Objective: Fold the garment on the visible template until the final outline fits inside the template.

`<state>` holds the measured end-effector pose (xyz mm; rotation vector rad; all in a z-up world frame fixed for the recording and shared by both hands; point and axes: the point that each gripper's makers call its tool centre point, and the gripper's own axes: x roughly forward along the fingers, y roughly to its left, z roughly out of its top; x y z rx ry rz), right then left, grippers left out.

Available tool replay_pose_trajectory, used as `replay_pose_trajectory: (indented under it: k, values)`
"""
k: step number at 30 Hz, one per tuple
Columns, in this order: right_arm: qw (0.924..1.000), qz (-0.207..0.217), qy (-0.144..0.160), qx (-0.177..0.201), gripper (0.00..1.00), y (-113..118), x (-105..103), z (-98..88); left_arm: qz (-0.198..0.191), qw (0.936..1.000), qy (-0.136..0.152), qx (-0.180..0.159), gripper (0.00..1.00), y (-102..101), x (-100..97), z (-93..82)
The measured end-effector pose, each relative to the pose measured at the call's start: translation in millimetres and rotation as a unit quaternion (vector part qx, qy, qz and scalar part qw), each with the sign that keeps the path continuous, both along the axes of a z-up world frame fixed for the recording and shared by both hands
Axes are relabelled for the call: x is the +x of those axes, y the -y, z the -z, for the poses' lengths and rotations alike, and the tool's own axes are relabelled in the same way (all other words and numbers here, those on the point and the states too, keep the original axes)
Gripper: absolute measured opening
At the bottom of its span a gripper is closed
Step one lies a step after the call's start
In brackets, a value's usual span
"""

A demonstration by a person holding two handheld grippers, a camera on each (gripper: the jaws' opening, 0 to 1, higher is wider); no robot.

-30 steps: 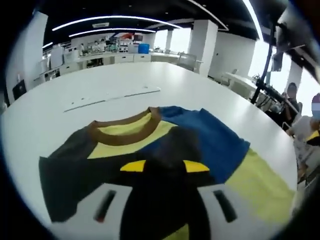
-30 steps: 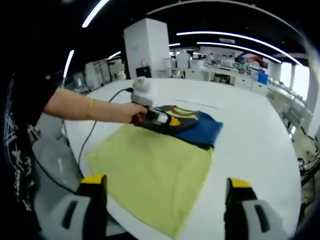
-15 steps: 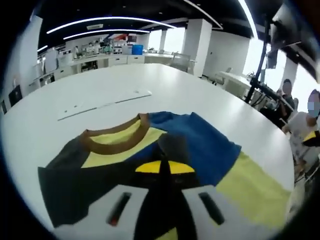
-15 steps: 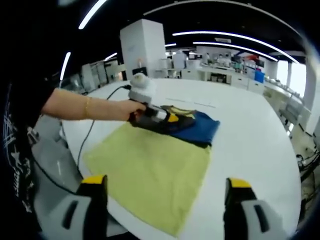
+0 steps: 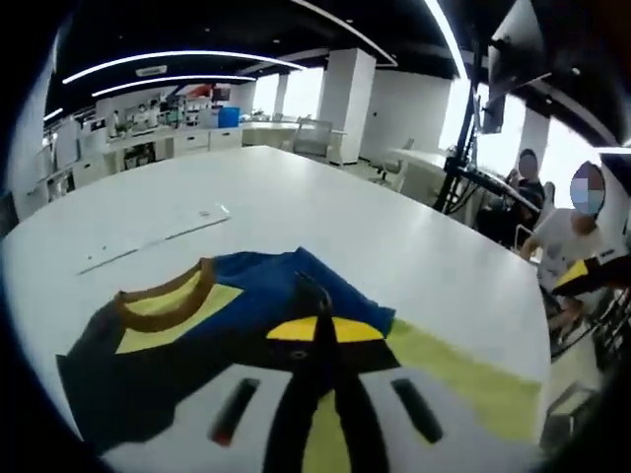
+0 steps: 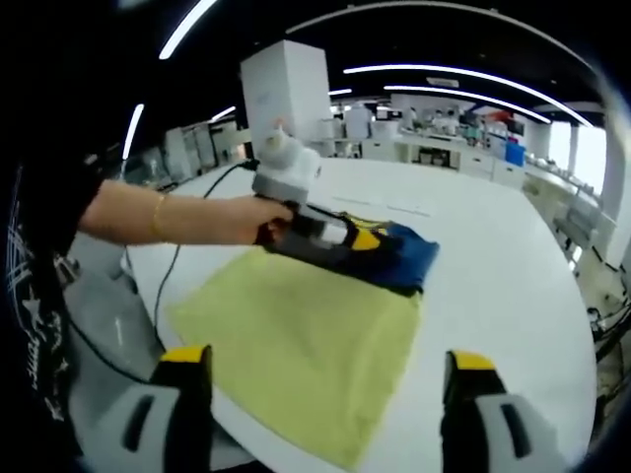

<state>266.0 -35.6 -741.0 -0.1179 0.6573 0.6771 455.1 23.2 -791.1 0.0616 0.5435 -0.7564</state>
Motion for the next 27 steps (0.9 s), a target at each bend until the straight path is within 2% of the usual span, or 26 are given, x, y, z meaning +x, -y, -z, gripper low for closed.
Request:
replay_pose_trajectory:
  k: [2,3,5,8,13,15,18,22,27]
  values:
    - [1.0000,0.001,0.000,0.000,0.99,0.3,0.2,0.1,-0.010,0.9999,-0.008,0.000,0.02,2.8,1.4,8.4]
    - [1.0000,0.002,0.001,0.001,0.99,-0.2,0.3,-0.3,-0.008,0.9993,-0.026,-0.028,0.03,10.5,-2.1,9.9]
    - [1.0000,0.003,0.002,0.006,0.99,-1.5,0.7,-1.4,-0.002,0.9985,-0.043,-0.033,0.08,14.9,-8.6,13.5]
    - [1.0000,0.000,0.002,0.008,0.99,-3.6,0.6,-1.8,0.024,0.9996,-0.012,-0.009,0.18,22.2,-13.3,9.5]
    - [0.9999,-0.002,0.004,0.010,1.00,-5.5,1.9,-3.3,0.027,0.9994,0.018,-0.012,0.48,22.9,-11.7,-5.2]
    - [0.9999,-0.005,0.006,0.011,1.00,-6.2,3.3,-4.1,0.022,0.9993,0.026,-0.012,0.61,17.2,-9.2,-8.4]
    - [0.9999,-0.009,0.006,0.011,1.00,-8.9,4.3,-4.3,0.012,0.9992,0.034,-0.015,0.72,7.8,-4.8,-14.6]
    - [0.9998,-0.016,0.006,0.012,1.00,-14.5,5.5,-4.8,0.004,0.9993,0.032,-0.019,0.81,-5.2,-6.0,-19.8]
    - [0.9996,-0.026,0.005,0.013,1.00,-21.9,6.2,-3.9,-0.011,0.9993,0.029,-0.022,0.95,-35.3,-6.4,-24.5]
